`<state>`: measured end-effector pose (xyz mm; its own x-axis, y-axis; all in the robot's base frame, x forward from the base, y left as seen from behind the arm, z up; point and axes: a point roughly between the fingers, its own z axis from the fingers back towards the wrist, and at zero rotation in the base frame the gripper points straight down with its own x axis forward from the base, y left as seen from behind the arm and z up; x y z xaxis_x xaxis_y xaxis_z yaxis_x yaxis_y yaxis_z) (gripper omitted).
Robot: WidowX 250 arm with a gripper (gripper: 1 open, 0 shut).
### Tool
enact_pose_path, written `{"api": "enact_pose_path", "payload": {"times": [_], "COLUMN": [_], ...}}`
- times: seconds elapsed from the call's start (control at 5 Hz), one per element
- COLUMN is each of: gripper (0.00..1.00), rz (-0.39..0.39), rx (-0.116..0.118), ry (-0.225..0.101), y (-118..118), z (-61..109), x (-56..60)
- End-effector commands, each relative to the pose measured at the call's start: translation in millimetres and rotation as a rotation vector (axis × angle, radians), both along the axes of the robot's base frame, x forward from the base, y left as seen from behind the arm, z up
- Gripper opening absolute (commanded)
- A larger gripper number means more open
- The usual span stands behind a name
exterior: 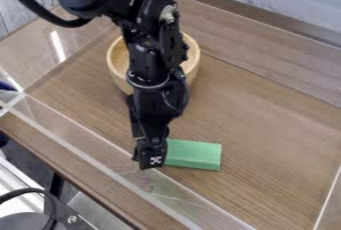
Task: Put the green block in the brown bowl
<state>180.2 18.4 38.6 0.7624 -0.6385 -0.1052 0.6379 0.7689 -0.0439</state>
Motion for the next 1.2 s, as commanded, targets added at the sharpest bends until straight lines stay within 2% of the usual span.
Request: {"api": "enact_pose_path", "payload": {"times": [0.0, 1.0], "gripper": [1.0, 1.0], "rz": [0.005, 0.002], "rx": [0.0, -0.019], "ry": [-0.027, -0.03], "y": [0.9, -5.2], "z": [1.5, -9.2], "x": [5.9, 5.7]}}
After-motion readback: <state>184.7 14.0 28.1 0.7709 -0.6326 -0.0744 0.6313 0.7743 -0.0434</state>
